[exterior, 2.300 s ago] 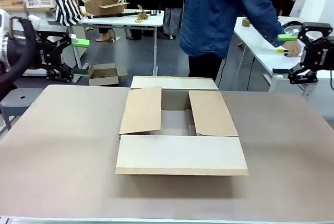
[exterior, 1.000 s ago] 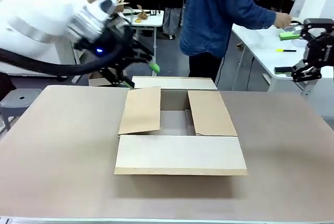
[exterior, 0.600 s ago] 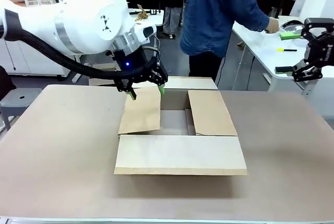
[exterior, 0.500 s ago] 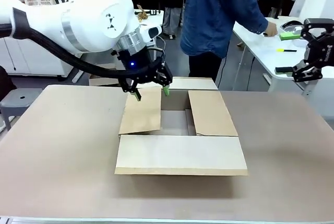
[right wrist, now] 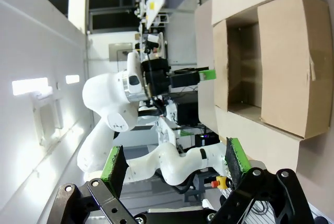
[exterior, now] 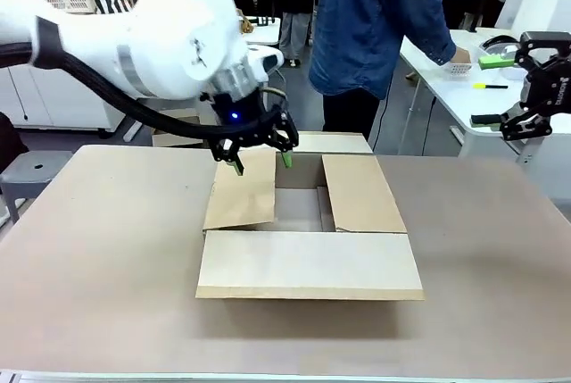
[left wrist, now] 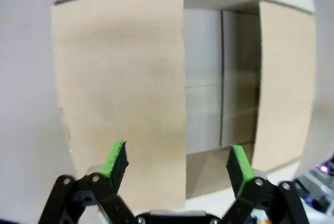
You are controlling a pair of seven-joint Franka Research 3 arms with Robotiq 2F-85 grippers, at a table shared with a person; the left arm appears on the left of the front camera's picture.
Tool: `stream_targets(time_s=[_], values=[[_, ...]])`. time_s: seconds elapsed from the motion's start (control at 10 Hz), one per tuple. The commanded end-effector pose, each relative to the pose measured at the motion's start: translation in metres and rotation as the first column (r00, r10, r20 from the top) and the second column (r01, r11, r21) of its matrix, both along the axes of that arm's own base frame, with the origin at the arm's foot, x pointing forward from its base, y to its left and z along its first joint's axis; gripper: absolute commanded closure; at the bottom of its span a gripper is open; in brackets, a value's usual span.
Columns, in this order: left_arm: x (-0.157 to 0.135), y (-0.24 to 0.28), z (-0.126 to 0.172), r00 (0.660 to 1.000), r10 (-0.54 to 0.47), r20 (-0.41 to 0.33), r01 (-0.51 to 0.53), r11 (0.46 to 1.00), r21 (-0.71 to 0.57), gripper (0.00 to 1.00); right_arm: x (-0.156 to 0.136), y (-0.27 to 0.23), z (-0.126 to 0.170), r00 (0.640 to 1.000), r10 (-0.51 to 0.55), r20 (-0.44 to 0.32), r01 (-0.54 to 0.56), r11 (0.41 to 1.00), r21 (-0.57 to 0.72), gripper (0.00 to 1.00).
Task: Pack the gift set into the box.
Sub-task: Place both hands on the side flaps of the Package Box and spread them outward.
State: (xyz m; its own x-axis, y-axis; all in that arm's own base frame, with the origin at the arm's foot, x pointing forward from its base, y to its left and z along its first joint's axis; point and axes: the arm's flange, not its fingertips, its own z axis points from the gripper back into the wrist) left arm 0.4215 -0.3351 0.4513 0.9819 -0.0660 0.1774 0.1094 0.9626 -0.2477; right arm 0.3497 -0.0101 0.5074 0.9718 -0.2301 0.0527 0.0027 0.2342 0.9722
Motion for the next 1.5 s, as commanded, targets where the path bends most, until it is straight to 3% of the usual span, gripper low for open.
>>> stream_targets(time_s=[0.0,0.2,0.5,0.7,0.9,1.4], values=[[0.007,-0.045,-0.006,0.996,0.069,0.059,-0.080,0.975,0.207,0.00,0.001,0.000,-0.001,1.000,0.008,0.030,-0.009,1.000,0.004,0.00],[0.003,-0.075,-0.019,0.998,0.021,0.061,-0.042,0.926,0.376,0.00,0.001,0.000,-0.001,1.000,0.008,0.030,-0.009,1.000,0.004,0.00],[0.007,-0.095,-0.036,0.992,0.078,0.100,-0.120,0.829,0.546,0.00,0.001,0.000,-0.001,1.000,0.008,0.030,-0.009,1.000,0.004,0.00],[0.010,-0.100,-0.051,0.991,0.097,0.090,-0.132,0.783,0.608,0.00,0.001,0.000,-0.001,1.000,0.008,0.030,-0.009,1.000,0.004,0.00],[0.013,-0.097,-0.058,0.980,0.149,0.130,-0.198,0.731,0.653,0.00,0.001,0.000,-0.001,1.000,0.008,0.030,-0.009,1.000,0.004,0.00],[0.002,-0.090,-0.039,0.972,0.154,0.178,-0.235,0.674,0.700,0.00,0.001,0.000,-0.001,1.000,0.008,0.030,-0.009,1.000,0.004,0.00]])
